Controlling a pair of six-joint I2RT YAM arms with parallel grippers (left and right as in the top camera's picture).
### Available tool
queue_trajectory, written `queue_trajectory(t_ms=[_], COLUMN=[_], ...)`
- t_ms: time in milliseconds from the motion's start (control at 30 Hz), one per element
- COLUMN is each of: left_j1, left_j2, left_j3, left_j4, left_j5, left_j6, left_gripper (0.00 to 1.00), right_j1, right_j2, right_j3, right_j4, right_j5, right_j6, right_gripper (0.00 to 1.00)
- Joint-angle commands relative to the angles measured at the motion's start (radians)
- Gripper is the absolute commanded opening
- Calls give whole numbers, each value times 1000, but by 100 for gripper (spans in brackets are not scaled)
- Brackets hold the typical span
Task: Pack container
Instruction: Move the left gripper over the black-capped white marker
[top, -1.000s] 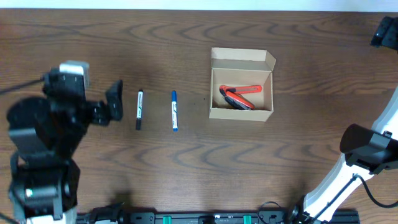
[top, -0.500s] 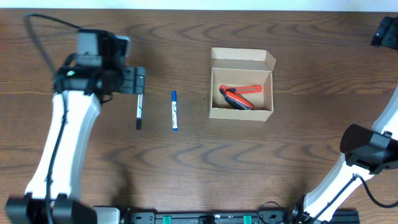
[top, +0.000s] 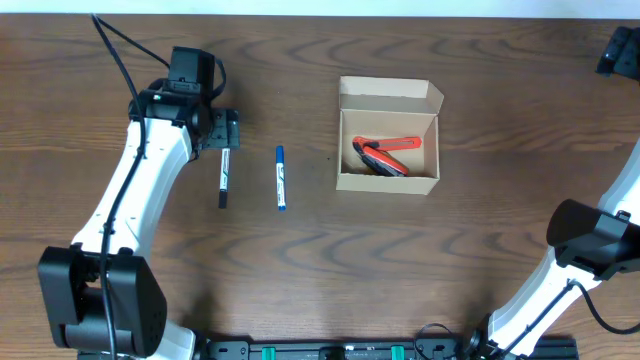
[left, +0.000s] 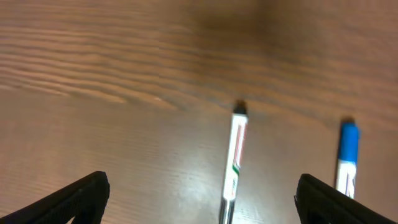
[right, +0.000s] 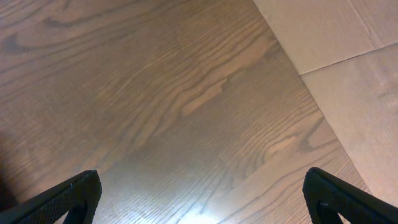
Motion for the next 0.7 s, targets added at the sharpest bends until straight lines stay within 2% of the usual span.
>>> queue_trajectory(t_ms=[0, 200, 667], left_j1=[4, 4, 4], left_j2=[8, 46, 177], left_j3=[21, -6, -57], left_j4=[16, 0, -19], left_j5=[-30, 114, 180], left_j6=[-74, -74, -39], left_gripper=[95, 95, 95], right_j1=[-1, -1, -1], right_j2=[-27, -27, -27], right_j3=[-1, -1, -1], right_j4=[-2, -2, -2], right_j5=[3, 3, 3], right_j6=[16, 16, 16], right_gripper=[99, 99, 99])
